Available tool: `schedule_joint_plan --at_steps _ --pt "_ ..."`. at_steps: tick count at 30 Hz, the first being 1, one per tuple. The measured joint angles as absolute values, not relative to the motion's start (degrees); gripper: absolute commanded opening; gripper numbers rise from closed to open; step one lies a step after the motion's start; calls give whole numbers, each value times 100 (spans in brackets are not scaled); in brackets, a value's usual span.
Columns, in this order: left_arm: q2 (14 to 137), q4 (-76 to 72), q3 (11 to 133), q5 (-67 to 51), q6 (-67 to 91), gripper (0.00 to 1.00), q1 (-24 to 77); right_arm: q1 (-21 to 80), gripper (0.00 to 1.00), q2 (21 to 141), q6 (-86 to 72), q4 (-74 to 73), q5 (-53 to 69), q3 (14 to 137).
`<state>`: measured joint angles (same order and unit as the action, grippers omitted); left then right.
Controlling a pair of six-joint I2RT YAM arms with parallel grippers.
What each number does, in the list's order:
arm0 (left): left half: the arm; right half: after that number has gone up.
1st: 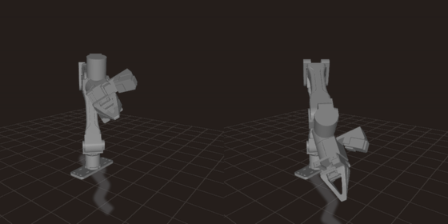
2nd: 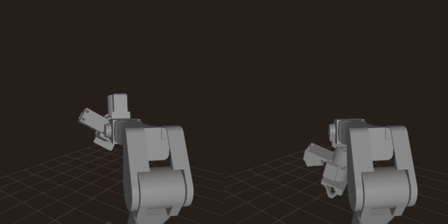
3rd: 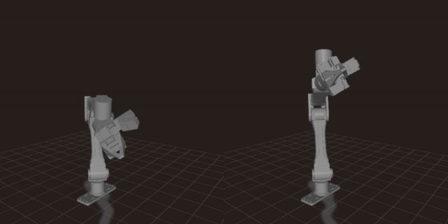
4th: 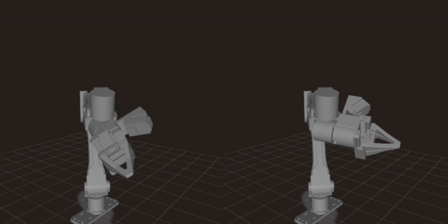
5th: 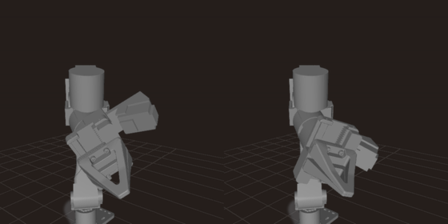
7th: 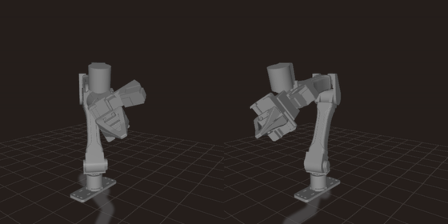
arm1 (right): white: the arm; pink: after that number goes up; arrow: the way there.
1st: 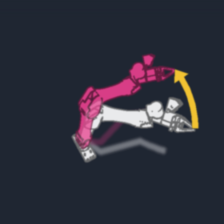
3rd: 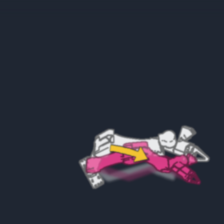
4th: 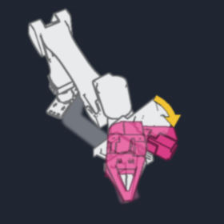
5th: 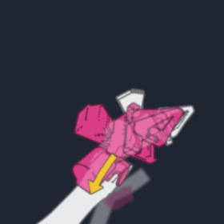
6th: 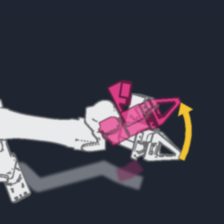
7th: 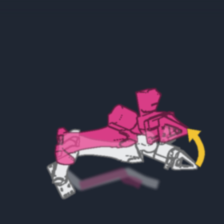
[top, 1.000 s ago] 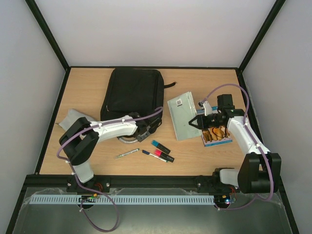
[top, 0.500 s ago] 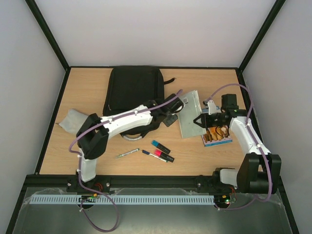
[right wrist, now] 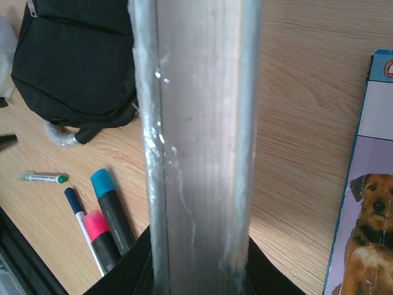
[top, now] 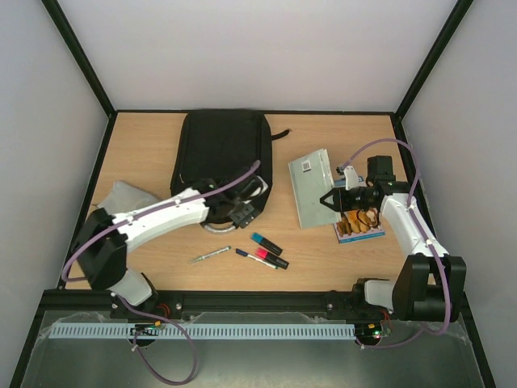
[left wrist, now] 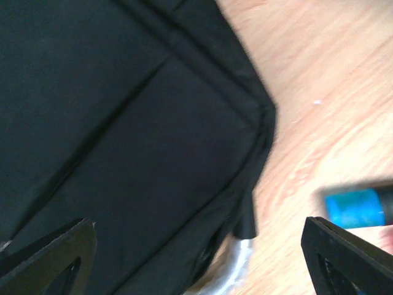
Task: Pack the student bag
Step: Place the book in the student bag.
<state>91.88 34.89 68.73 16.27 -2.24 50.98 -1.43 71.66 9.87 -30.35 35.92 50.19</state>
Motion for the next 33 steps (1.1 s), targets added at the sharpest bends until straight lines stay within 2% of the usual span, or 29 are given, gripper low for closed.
schedule_joint_plan --at_steps 3,5,9,17,22,25,27,31,33 --pt "8799 3535 6643 1649 -283 79 4746 -143 1 7168 989 -3035 3656 5019" --pt "8807 3540 6510 1632 -320 77 4519 -143 1 7168 991 -3035 3697 5019" --pt "8943 3680 6316 1599 -401 81 4300 -143 1 7166 991 -3035 3730 5019" --pt "9242 3677 6254 1734 -589 82 4390 -143 1 7155 991 -3037 3795 5019" --pt "9491 3651 6165 1828 -609 79 4407 -143 1 7155 1002 -3039 3826 5019" --pt "9714 3601 6165 1848 -622 66 4407 -143 1 7157 1004 -3039 3841 5019" --pt "9902 3553 6191 1885 -679 49 4407 -143 1 7157 1004 -3039 3852 5019" --pt "10451 3581 6464 2075 -652 5 4440 -143 1 7157 1007 -3041 3857 5019" --pt "10545 3616 6692 2134 -642 2 4525 -143 1 7155 1004 -3041 3857 5019"
